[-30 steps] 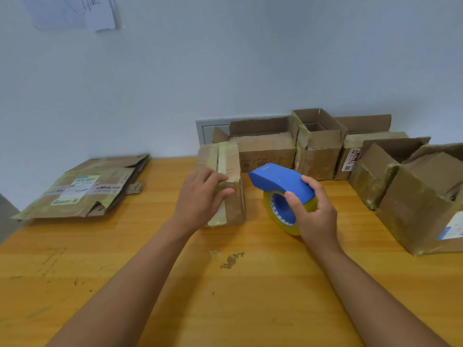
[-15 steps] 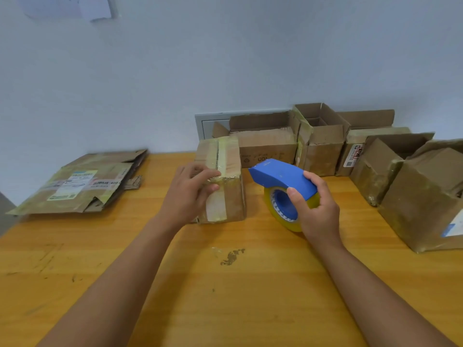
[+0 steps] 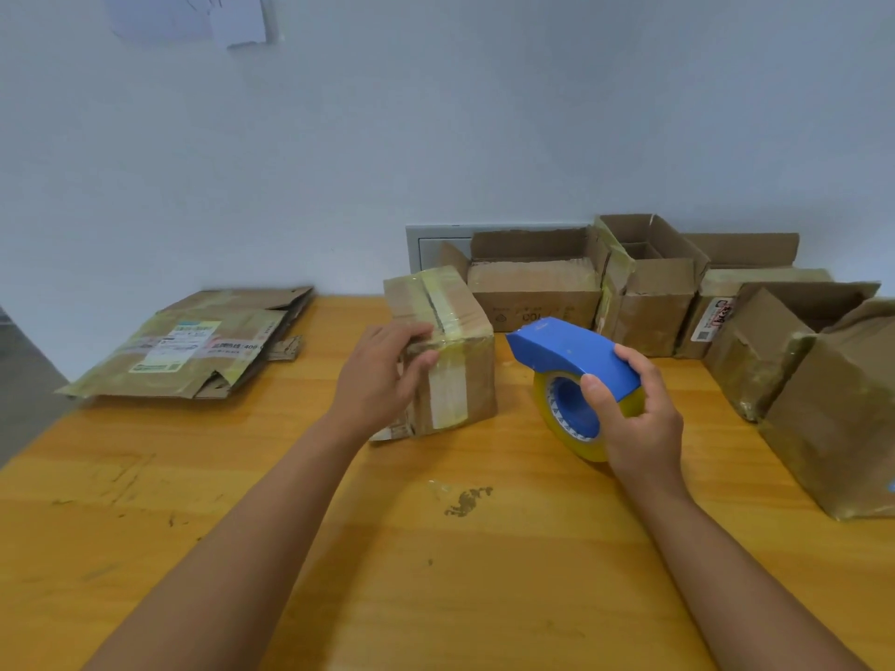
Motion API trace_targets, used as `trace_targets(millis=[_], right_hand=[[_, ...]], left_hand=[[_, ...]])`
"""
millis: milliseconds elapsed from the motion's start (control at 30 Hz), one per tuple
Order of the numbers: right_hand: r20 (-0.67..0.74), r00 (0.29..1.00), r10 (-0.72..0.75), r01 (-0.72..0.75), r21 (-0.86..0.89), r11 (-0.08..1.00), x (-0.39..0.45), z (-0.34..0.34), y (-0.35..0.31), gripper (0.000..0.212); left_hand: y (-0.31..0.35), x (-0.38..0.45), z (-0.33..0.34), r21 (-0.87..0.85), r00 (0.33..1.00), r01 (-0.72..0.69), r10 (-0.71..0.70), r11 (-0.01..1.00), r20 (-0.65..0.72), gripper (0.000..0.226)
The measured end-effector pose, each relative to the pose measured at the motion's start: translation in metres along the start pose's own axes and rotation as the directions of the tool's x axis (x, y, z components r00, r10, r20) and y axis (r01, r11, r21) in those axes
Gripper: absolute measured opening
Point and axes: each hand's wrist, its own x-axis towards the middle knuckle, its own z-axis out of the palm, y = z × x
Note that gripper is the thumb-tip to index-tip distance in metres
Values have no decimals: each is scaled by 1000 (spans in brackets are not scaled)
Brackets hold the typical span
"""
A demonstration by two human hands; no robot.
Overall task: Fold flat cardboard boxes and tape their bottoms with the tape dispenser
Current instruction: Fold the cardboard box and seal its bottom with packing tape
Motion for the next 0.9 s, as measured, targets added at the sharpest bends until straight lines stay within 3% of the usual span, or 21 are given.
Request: trace_targets(millis=[67, 200, 333, 400, 500, 633, 833, 900], right_hand=[[3, 1000, 9, -9, 4, 1000, 0, 0, -1, 53], [-1, 1000, 6, -6, 6, 1000, -1, 1, -3, 52], [5, 1000, 11, -11, 12, 1000, -1, 0, -3, 52], [1, 1000, 9, -9, 4, 1000, -1, 1, -4, 52], [2, 1000, 13, -13, 4, 1000, -1, 1, -4, 52], [2, 1000, 17, -17, 10, 1000, -1, 0, -4, 52], [0, 1000, 12, -12, 6, 1000, 0, 1, -2, 54], [-2, 1000, 11, -11, 7, 1000, 0, 0, -2, 54]], left_hand=[[-4, -2, -3, -102, 999, 36, -36, 994, 10, 25], [-2, -1, -8, -141, 999, 48, -46, 989, 20, 23], [-9, -2, -20, -249, 976, 91, -37, 964, 214, 33], [-13, -2, -25, -216, 963, 81, -21, 973, 267, 39], [-9, 3, -24, -127, 977, 82, -55, 988, 208, 39], [0, 4, -18, -156, 989, 113, -97, 981, 109, 34], [9, 2, -5, -123, 999, 18, -14, 992, 33, 44], [13, 2, -1, -78, 1000, -21, 20, 997, -16, 36]])
